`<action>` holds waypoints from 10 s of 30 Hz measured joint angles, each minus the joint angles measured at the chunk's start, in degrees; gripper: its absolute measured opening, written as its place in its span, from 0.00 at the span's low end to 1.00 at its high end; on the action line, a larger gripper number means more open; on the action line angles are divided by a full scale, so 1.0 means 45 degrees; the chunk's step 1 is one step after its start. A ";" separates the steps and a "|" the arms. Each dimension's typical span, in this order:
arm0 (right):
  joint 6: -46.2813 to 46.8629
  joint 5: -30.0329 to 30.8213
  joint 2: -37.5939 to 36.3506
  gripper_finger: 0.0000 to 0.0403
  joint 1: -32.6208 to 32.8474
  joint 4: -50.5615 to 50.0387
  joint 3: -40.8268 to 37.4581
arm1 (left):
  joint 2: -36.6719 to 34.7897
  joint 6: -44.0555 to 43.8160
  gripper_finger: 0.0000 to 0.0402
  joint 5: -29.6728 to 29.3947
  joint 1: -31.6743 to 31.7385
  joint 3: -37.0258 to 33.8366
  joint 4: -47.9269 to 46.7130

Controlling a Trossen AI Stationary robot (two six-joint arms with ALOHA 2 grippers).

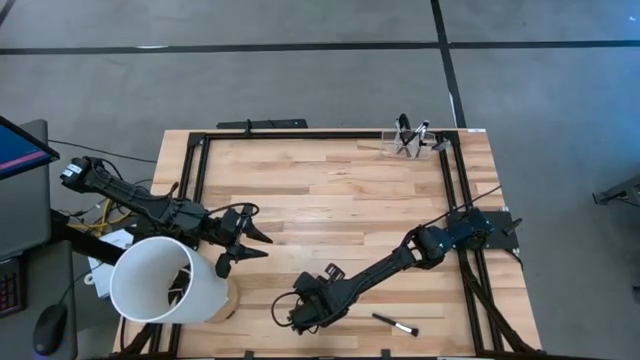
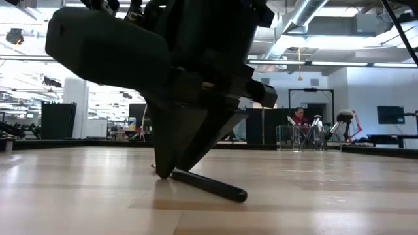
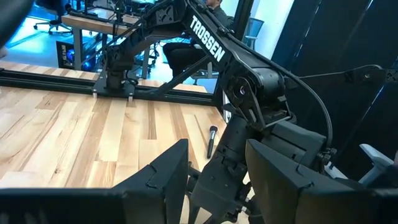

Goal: Put items in baskets/containers
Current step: Put the black eyeshadow brush into the middle section of the transparent organizer, then put the powder brush into the right section of the transparent organizer

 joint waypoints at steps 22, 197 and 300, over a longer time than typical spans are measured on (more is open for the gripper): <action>-0.1377 -0.2468 -0.0073 0.06 -0.0753 -0.1363 0.0039 | 0.0000 0.0006 0.39 0.0005 0.0000 0.0000 0.0029; -0.4476 0.8022 -1.8656 0.04 -0.7675 0.5988 -1.8909 | -0.0486 0.1211 0.39 -0.0282 0.2914 -0.0010 0.0759; -0.4061 0.1228 -2.0664 0.15 -0.4699 0.5559 -2.0413 | 0.0078 0.1768 0.39 0.2089 0.6926 -0.0010 0.2706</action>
